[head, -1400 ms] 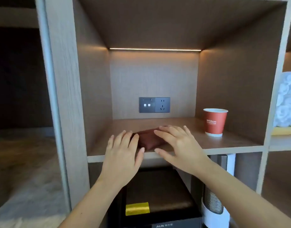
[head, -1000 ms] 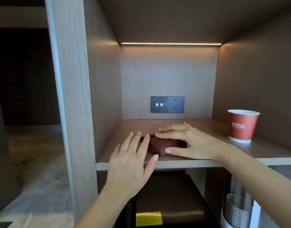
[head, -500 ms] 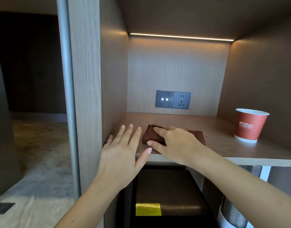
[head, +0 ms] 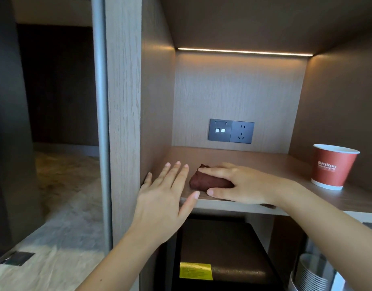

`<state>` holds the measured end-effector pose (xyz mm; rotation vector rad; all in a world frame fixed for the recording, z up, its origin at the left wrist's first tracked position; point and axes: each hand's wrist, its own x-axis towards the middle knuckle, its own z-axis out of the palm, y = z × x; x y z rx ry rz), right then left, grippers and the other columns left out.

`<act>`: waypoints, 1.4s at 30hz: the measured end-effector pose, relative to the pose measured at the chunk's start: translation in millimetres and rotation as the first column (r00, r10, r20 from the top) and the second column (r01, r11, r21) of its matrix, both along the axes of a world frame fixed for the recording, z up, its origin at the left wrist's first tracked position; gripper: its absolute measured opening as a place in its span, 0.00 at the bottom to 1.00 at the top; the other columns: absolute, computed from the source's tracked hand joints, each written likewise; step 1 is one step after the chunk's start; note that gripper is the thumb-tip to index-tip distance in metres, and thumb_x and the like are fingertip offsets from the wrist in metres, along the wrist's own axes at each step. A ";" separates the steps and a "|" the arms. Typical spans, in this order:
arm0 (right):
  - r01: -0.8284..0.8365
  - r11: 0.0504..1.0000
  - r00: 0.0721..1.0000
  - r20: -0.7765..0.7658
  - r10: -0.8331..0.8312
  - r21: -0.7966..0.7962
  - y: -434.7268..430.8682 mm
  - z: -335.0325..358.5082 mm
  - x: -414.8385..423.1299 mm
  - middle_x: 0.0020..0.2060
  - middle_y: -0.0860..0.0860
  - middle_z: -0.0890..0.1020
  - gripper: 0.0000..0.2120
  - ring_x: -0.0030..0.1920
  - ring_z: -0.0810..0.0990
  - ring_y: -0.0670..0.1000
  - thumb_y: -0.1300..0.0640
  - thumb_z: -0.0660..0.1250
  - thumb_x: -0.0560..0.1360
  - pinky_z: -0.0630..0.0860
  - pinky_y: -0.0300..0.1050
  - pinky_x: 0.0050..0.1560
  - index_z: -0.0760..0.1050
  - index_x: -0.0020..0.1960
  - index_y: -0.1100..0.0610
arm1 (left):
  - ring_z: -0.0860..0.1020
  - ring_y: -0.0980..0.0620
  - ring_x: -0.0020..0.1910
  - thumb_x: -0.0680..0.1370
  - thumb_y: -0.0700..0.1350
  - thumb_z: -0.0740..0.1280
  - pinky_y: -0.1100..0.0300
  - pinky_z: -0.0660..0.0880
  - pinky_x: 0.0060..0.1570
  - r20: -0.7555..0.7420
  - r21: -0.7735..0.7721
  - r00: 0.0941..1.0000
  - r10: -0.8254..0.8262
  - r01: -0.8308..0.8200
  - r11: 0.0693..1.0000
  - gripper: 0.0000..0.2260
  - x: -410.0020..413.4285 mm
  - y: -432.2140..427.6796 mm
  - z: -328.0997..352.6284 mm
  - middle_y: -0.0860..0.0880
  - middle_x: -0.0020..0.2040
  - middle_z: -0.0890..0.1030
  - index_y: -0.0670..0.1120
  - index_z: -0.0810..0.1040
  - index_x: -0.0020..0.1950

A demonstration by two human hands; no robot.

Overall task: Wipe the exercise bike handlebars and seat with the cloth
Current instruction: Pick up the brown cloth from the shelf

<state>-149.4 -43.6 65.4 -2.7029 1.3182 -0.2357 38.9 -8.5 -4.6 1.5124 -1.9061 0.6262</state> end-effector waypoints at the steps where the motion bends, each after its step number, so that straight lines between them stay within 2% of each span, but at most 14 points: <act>1: -0.014 1.000 1.000 -0.015 0.014 0.023 2.0 2.1 -2.1 0.62 0.42 0.66 0.26 0.59 0.68 0.46 0.38 0.59 0.74 0.67 0.41 0.59 0.53 0.69 0.33 | 0.75 0.46 0.61 0.79 0.60 0.42 0.43 0.72 0.54 0.001 -0.005 1.000 -0.002 0.002 1.000 0.30 0.2 -0.4 -0.6 0.45 0.61 0.77 0.44 0.74 0.64; 5: -0.048 0.991 0.997 -0.060 0.056 0.126 5.5 11.7 -10.9 0.63 0.37 0.61 0.28 0.63 0.64 0.44 0.36 0.59 0.72 0.62 0.40 0.61 0.50 0.67 0.28 | 0.75 0.47 0.61 0.79 0.60 0.42 0.42 0.70 0.56 0.012 -0.028 1.000 -0.001 0.002 1.000 0.29 0.4 -1.7 -3.1 0.46 0.62 0.77 0.45 0.73 0.65; 8: -0.087 0.990 0.996 -0.026 0.090 0.108 5.4 6.1 -12.2 0.72 0.36 0.53 0.27 0.71 0.57 0.44 0.35 0.57 0.73 0.59 0.43 0.66 0.47 0.66 0.26 | 0.75 0.47 0.61 0.79 0.59 0.43 0.42 0.70 0.56 0.008 -0.051 1.000 -0.007 0.008 0.999 0.29 0.1 -2.2 -4.6 0.46 0.62 0.77 0.45 0.73 0.65; 10: -0.118 0.990 0.993 -0.008 0.119 0.077 5.3 1.8 -12.4 0.74 0.37 0.49 0.27 0.72 0.53 0.44 0.36 0.57 0.73 0.56 0.43 0.67 0.46 0.66 0.25 | 0.74 0.48 0.62 0.79 0.59 0.44 0.43 0.69 0.57 0.006 -0.068 1.000 -0.019 0.019 0.997 0.28 0.0 -2.2 -6.4 0.47 0.62 0.77 0.45 0.73 0.65; 14: -0.159 0.987 0.987 0.026 0.158 0.033 5.2 -0.5 -13.0 0.72 0.40 0.58 0.23 0.70 0.59 0.45 0.39 0.57 0.75 0.58 0.41 0.66 0.53 0.66 0.27 | 0.72 0.48 0.64 0.79 0.59 0.45 0.42 0.67 0.59 0.012 -0.073 0.999 -0.042 0.043 0.996 0.28 1.9 0.0 -6.0 0.47 0.64 0.75 0.45 0.71 0.67; 18: -0.182 0.980 0.980 0.067 0.188 -0.082 7.4 -4.1 -13.8 0.62 0.44 0.68 0.21 0.60 0.69 0.46 0.42 0.61 0.75 0.66 0.42 0.61 0.60 0.65 0.29 | 0.64 0.48 0.69 0.79 0.60 0.44 0.42 0.56 0.63 0.033 -0.056 0.997 -0.070 0.072 0.996 0.27 3.1 9.6 -9.4 0.46 0.69 0.69 0.46 0.64 0.71; 21: -0.192 0.965 0.974 0.082 0.209 -0.177 11.1 -7.7 -16.6 0.58 0.47 0.71 0.20 0.56 0.71 0.46 0.43 0.62 0.74 0.69 0.43 0.58 0.63 0.64 0.31 | 0.58 0.50 0.71 0.79 0.59 0.45 0.44 0.47 0.65 0.033 -0.058 0.995 -0.092 0.094 0.994 0.26 -0.9 21.3 -15.9 0.46 0.72 0.64 0.49 0.59 0.73; 25: -0.190 0.953 0.972 0.089 0.216 -0.234 18.6 -9.5 -19.6 0.56 0.47 0.72 0.20 0.52 0.71 0.46 0.46 0.64 0.74 0.70 0.39 0.52 0.65 0.64 0.34 | 0.54 0.53 0.72 0.79 0.59 0.44 0.47 0.44 0.66 -0.005 -0.065 0.996 -0.083 0.083 0.994 0.25 -10.3 38.5 -20.3 0.46 0.73 0.62 0.50 0.56 0.73; 30: -0.154 0.919 0.971 0.119 0.209 -0.363 40.4 -18.9 -21.9 0.55 0.49 0.73 0.21 0.50 0.72 0.47 0.49 0.65 0.74 0.71 0.39 0.47 0.68 0.65 0.39 | 0.59 0.50 0.71 0.78 0.58 0.48 0.46 0.48 0.64 -0.016 -0.067 1.000 -0.007 0.006 0.998 0.24 -16.6 73.5 -26.6 0.46 0.72 0.65 0.50 0.58 0.72; 34: -0.137 0.874 0.959 0.158 0.235 -0.466 62.1 -30.5 -22.5 0.55 0.48 0.74 0.22 0.51 0.74 0.49 0.50 0.67 0.72 0.67 0.35 0.44 0.69 0.65 0.41 | 0.63 0.48 0.70 0.79 0.59 0.42 0.42 0.53 0.64 0.002 -0.037 0.997 0.080 -0.080 0.996 0.25 -5.4 114.0 -35.8 0.44 0.70 0.67 0.48 0.60 0.71; 36: -0.152 0.874 0.946 0.189 0.265 -0.462 77.4 -37.3 -18.1 0.56 0.47 0.75 0.22 0.53 0.74 0.48 0.50 0.67 0.72 0.68 0.32 0.44 0.68 0.65 0.40 | 0.64 0.47 0.69 0.79 0.58 0.41 0.42 0.55 0.63 -0.004 -0.011 0.989 0.148 -0.148 0.989 0.25 1.1 138.0 -41.4 0.44 0.69 0.69 0.47 0.61 0.71; 39: -0.215 0.888 0.903 0.263 0.339 -0.406 107.4 -52.3 -3.1 0.58 0.46 0.75 0.23 0.55 0.74 0.48 0.48 0.67 0.72 0.76 0.41 0.49 0.66 0.65 0.38 | 0.63 0.46 0.69 0.79 0.57 0.43 0.41 0.57 0.62 -0.018 0.004 0.971 0.240 -0.240 0.971 0.24 8.2 177.7 -53.5 0.43 0.68 0.71 0.47 0.62 0.70; 42: -0.278 0.885 0.857 0.319 0.404 -0.374 141.3 -70.8 18.1 0.57 0.44 0.76 0.23 0.55 0.74 0.45 0.45 0.63 0.70 0.78 0.46 0.50 0.68 0.65 0.39 | 0.63 0.45 0.68 0.79 0.56 0.47 0.41 0.57 0.62 -0.023 0.011 0.953 0.303 -0.303 0.953 0.22 16.6 220.0 -65.9 0.43 0.68 0.71 0.48 0.64 0.69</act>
